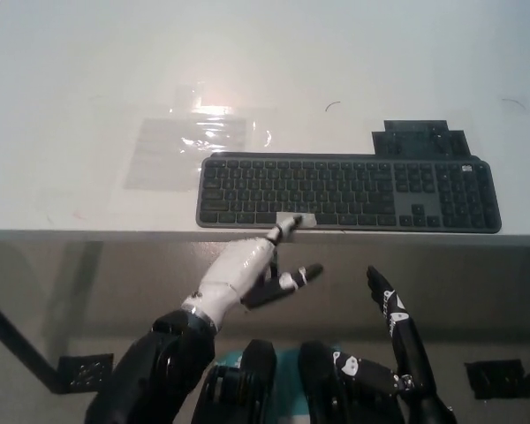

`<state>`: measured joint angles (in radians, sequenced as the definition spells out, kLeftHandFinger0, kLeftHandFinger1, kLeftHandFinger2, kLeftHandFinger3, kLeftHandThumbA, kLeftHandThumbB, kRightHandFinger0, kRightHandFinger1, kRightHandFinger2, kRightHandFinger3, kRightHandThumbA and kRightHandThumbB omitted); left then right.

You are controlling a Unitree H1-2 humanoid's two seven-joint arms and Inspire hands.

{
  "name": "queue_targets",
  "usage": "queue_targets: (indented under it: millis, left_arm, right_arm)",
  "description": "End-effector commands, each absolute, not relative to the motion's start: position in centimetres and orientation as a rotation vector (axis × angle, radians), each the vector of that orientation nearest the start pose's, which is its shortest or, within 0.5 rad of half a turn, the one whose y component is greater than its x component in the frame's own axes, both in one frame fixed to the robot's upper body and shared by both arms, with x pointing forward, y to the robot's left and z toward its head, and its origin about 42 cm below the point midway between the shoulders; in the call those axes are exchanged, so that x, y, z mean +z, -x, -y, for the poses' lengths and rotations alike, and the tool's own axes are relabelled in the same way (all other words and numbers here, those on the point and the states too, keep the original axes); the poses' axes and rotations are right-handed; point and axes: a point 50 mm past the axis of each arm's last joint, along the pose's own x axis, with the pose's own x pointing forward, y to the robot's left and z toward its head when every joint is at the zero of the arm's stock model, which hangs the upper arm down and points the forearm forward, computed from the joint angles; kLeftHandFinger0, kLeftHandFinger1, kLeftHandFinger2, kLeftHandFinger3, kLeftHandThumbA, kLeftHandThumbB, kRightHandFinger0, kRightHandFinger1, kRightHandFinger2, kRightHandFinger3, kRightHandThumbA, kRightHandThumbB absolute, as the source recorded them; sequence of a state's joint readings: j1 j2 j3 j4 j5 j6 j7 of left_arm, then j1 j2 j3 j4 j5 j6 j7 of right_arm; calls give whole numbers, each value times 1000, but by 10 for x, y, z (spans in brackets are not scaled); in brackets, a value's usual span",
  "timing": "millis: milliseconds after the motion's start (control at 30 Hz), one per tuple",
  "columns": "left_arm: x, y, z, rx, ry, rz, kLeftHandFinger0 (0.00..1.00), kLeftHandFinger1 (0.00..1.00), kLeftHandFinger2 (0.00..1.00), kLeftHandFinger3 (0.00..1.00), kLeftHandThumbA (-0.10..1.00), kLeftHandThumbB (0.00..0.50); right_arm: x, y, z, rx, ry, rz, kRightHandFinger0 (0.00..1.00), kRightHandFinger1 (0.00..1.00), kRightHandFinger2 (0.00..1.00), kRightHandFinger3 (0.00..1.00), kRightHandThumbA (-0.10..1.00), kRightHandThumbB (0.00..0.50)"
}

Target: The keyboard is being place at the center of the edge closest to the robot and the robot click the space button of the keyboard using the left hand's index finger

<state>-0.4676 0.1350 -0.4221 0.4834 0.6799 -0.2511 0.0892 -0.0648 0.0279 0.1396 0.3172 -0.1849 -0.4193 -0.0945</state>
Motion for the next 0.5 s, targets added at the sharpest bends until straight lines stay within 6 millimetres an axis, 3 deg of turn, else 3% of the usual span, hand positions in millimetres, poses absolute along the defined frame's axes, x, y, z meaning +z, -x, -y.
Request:
queue_targets:
  millis: [0, 133, 167, 200, 233, 267, 300, 400, 433, 467]
  left_arm:
    - [152, -367, -110, -520, -889, 518, 0, 76, 146, 1000, 1000, 372]
    - [160, -359, -109, -517, -874, 545, 0, 69, 152, 1000, 1000, 367]
    - [189, -344, -108, -507, -828, 631, 0, 14, 111, 1000, 1000, 381]
    - [229, -315, -110, -496, -759, 763, 0, 1, 40, 1000, 1000, 385]
    - [245, -305, -111, -479, -740, 827, 0, 0, 2, 1000, 1000, 399]
    - [245, -305, -111, -479, -740, 826, 0, 0, 0, 1000, 1000, 399]
    - [274, -282, -119, -456, -681, 898, 0, 0, 0, 1000, 1000, 454]
    - [274, -282, -119, -457, -682, 894, 0, 0, 0, 1000, 1000, 458]
    - [301, -255, -138, -420, -622, 974, 0, 0, 0, 1000, 1000, 491]
    - [305, -249, -143, -413, -609, 987, 0, 0, 0, 1000, 1000, 500]
  right_arm:
    - [73, -299, 152, 116, 128, 283, 1000, 1000, 1000, 1000, 1000, 334]
    - [72, -298, 152, 116, 126, 280, 1000, 1000, 1000, 1000, 1000, 334]
    - [72, -298, 152, 116, 128, 281, 1000, 1000, 1000, 1000, 1000, 328]
    - [72, -297, 152, 116, 131, 281, 1000, 1000, 1000, 1000, 1000, 329]
    - [71, -297, 152, 118, 126, 278, 1000, 1000, 1000, 1000, 1000, 328]
    - [71, -297, 152, 118, 126, 278, 1000, 1000, 1000, 1000, 1000, 328]
    - [71, -297, 152, 118, 113, 273, 1000, 1000, 1000, 1000, 1000, 332]
    - [71, -297, 152, 118, 113, 273, 1000, 1000, 1000, 1000, 1000, 331]
    - [69, -295, 151, 112, 120, 270, 1000, 1000, 1000, 1000, 1000, 349]
    - [69, -295, 150, 111, 121, 270, 1000, 1000, 1000, 1000, 1000, 350]
